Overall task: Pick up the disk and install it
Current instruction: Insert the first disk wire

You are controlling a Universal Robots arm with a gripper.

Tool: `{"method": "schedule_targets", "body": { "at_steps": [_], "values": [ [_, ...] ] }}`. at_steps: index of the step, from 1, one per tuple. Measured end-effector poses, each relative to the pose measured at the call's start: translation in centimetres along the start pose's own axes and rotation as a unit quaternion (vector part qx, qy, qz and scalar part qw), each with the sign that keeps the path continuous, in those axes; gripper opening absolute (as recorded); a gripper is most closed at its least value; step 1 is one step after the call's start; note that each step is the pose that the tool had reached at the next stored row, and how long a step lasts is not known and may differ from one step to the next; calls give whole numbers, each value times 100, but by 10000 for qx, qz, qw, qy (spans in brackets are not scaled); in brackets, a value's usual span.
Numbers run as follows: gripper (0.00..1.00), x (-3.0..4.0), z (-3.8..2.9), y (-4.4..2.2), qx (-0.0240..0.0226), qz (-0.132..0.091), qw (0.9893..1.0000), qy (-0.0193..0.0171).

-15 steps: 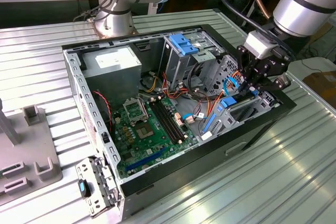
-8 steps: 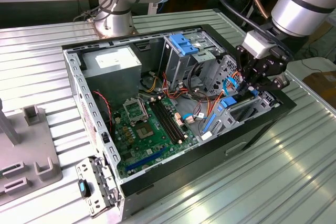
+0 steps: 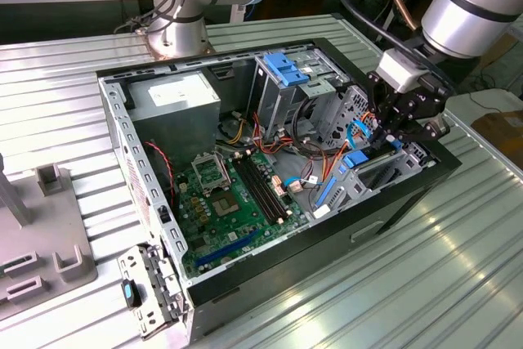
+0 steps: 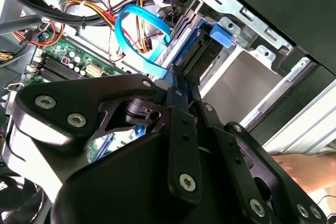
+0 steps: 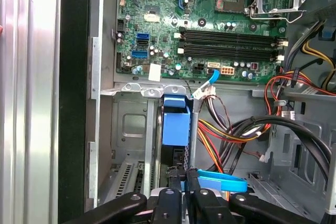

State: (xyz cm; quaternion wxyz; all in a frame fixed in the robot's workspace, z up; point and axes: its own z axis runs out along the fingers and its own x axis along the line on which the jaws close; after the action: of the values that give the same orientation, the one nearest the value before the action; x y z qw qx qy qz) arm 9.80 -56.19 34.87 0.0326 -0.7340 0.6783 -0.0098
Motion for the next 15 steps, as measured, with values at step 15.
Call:
{"method": "schedule_targets", "body": {
  "at_steps": [15],
  "values": [
    [16, -1, 35, 27, 58, -3, 10000, 6]
  ]
}}
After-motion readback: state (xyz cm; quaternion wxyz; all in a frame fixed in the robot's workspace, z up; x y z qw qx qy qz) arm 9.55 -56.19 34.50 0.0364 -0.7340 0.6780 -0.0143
